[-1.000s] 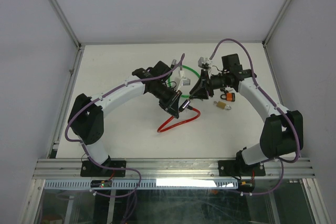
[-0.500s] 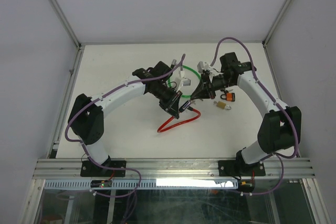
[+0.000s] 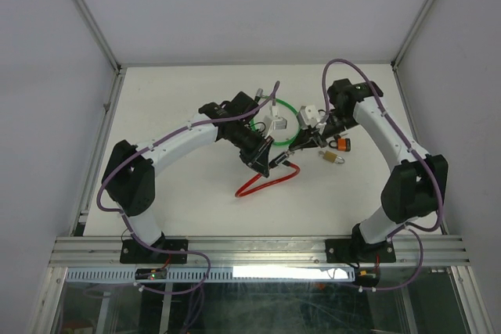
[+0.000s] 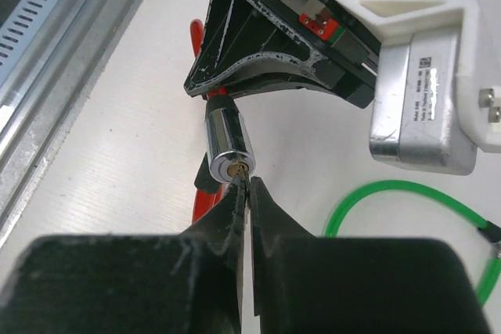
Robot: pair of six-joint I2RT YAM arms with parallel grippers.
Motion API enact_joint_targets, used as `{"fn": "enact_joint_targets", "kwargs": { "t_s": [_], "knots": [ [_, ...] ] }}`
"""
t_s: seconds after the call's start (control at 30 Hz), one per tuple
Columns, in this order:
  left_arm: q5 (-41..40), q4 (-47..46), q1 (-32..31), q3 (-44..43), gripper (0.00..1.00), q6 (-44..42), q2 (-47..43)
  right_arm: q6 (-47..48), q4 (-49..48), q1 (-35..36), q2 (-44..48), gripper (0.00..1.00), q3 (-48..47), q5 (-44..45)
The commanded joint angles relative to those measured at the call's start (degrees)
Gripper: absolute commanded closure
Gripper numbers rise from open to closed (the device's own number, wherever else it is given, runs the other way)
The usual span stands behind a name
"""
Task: Lock with the key
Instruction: Lock the lock.
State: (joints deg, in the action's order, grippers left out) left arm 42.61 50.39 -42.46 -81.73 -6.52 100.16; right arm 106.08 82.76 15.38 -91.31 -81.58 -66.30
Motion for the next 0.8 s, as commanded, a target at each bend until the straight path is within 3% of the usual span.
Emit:
{"fn": "enact_joint_targets", "kwargs": {
  "t_s": [0.0,0.47,0.77],
  "knots": [
    [-3.1,3.7,-0.1,-0.1,1.0,-2.4,-0.4,2.3,-2.1,-0.6,5.9,1.0,-2.7,5.0],
    [-4.3,5.1,-0.1,0.0,1.0,-3.7,-3.9,-1.4,-4.9,-4.5,11.7,1.0,-8.6,11.8],
    [7.3,5.2,-0.2,1.2,1.0,-7.1,-5.3,0.6,-6.8,-3.8,17.7,1.0,-6.4,12.3]
  ]
}}
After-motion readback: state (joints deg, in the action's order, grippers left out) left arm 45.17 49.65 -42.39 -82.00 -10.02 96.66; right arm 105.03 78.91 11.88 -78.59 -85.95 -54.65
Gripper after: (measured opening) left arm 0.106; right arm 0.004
